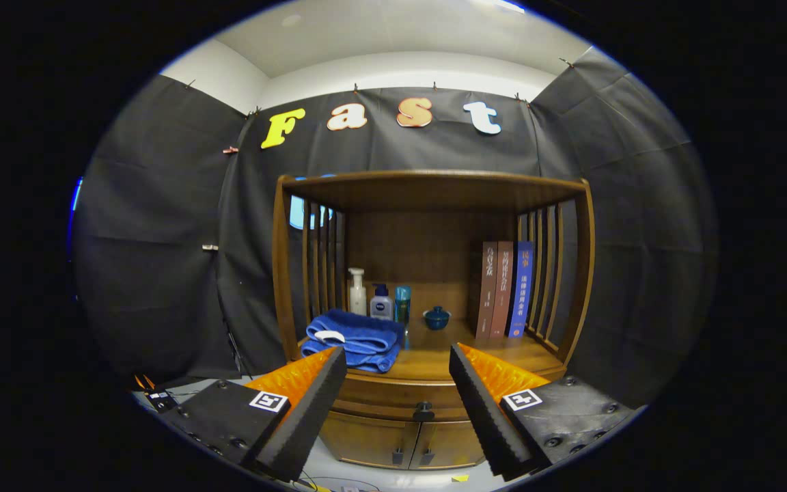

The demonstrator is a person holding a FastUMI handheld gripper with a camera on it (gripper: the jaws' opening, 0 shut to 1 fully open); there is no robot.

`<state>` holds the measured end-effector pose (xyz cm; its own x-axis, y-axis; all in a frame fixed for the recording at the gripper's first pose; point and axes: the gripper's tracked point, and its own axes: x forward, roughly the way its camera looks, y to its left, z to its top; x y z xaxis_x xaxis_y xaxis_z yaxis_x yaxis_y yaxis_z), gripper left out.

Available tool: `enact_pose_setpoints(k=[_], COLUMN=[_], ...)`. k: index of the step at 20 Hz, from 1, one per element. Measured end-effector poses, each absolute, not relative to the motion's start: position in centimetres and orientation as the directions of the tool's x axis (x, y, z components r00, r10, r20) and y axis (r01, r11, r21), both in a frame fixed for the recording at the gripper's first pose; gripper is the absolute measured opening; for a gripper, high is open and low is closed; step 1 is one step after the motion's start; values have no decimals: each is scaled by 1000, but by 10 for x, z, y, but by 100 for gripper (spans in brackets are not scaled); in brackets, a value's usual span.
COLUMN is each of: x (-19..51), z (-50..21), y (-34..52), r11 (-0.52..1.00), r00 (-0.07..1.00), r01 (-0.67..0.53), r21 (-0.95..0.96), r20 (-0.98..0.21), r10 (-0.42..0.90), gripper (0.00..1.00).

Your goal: Pull open the drawer, take out the items inside it, and place them on the countertop above the cabinet.

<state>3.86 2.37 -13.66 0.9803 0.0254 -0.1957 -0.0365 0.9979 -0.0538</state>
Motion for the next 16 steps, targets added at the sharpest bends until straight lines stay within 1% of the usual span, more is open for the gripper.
enact_pose_setpoints(k=[10,16], x=[82,104], z=[-247,-323], y=[0,-30], r11=[998,997], r00=[951,905], r01=[11,67], r21=[-61,-28], r20=[-309,-420], r10=[-29,-73], gripper=[99,98])
